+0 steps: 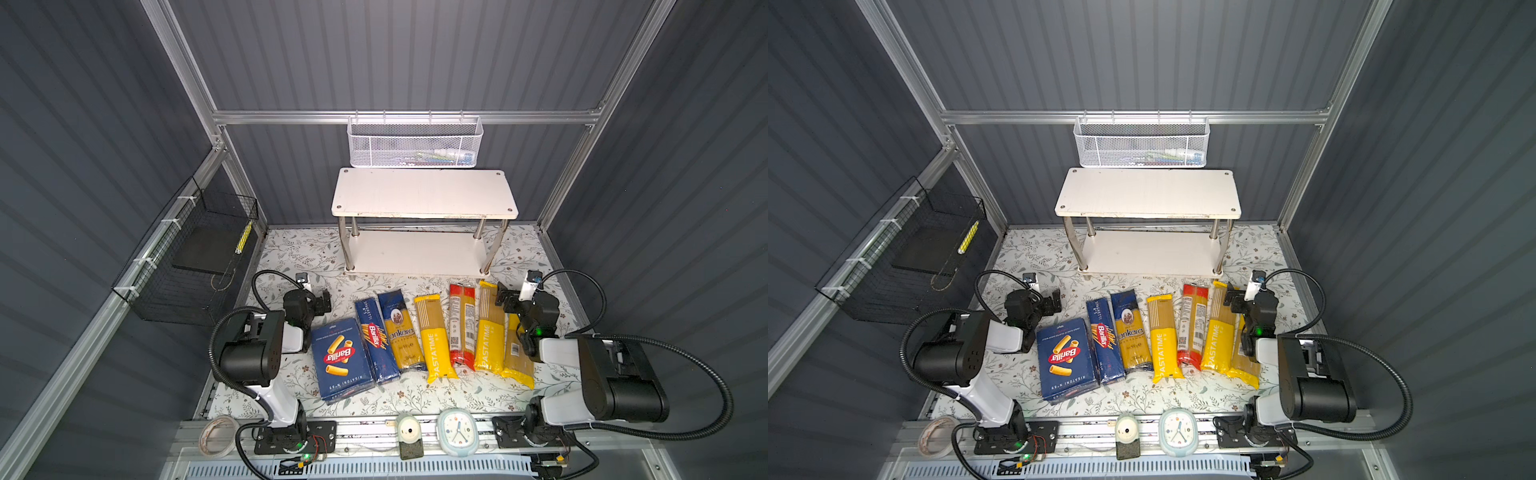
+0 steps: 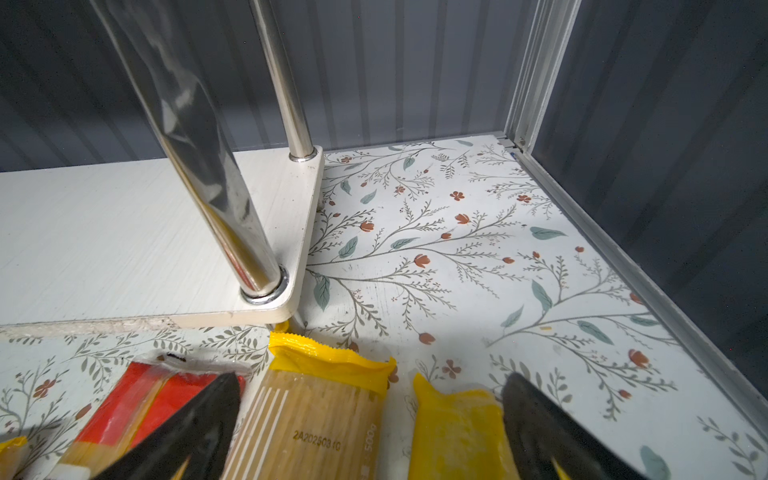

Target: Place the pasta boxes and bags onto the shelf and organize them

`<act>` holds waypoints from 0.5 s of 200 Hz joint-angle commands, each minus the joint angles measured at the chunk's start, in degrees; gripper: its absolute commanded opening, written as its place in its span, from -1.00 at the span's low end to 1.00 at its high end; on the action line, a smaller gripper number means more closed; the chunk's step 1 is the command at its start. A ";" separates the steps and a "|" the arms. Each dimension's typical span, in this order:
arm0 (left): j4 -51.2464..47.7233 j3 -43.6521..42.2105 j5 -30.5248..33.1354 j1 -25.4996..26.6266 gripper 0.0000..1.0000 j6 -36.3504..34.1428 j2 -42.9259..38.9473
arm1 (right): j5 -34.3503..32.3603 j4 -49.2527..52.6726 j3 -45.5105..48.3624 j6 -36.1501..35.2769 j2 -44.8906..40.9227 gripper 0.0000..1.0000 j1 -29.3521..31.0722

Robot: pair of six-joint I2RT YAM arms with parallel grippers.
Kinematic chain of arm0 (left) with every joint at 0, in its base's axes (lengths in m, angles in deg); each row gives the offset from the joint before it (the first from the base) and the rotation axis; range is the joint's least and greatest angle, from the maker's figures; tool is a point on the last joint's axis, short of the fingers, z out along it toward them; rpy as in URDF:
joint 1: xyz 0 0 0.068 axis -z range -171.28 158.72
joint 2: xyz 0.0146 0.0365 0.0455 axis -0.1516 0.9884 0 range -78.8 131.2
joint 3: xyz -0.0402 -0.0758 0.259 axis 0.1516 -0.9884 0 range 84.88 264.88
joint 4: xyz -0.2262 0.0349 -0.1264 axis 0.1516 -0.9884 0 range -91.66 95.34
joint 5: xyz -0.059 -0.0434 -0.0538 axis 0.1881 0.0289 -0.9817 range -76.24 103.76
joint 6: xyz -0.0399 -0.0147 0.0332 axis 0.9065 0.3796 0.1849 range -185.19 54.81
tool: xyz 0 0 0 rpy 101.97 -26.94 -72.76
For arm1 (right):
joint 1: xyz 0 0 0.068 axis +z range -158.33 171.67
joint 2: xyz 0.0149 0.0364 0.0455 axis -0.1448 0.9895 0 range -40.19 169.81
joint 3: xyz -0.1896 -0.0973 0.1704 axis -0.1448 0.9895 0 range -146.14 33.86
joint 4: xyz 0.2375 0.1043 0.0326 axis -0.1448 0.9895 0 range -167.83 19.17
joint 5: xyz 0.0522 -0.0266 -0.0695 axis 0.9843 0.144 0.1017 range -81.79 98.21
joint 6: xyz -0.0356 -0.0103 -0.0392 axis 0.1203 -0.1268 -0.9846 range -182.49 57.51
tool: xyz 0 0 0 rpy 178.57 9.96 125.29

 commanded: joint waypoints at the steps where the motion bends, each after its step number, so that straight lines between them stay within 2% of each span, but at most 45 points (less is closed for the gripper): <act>1: -0.43 0.99 0.23 0.41 0.99 -0.92 -0.11 | -0.29 -0.41 -0.96 0.26 0.45 0.98 0.21; 32: 0.33 0.94 0.10 0.41 0.99 -0.82 -0.26 | -2.15 0.25 -1.05 1.01 -0.42 0.98 0.21; 42: -3.79 2.24 0.61 0.41 0.99 -0.59 -2.37 | -3.60 2.99 -1.45 1.49 -3.00 0.98 0.21; 55: -12.89 5.00 0.66 0.41 0.99 -0.59 -6.43 | -5.21 10.84 -3.44 1.99 -7.70 0.98 0.22; 68: -16.50 5.94 0.98 0.41 0.99 -0.43 -9.33 | -5.10 19.98 -6.20 2.95 -12.18 0.98 0.29; 77: -17.68 6.02 0.70 0.41 0.99 0.21 -11.58 | -5.46 28.09 -8.80 6.09 -15.41 0.97 0.32; 86: -20.15 6.49 0.05 0.41 0.99 1.46 -14.38 | -6.29 35.24 -11.15 10.56 -18.05 0.87 0.50; 100: -26.42 8.41 -3.13 0.48 0.99 2.96 -19.00 | -6.01 45.46 -13.85 14.86 -22.33 0.82 1.52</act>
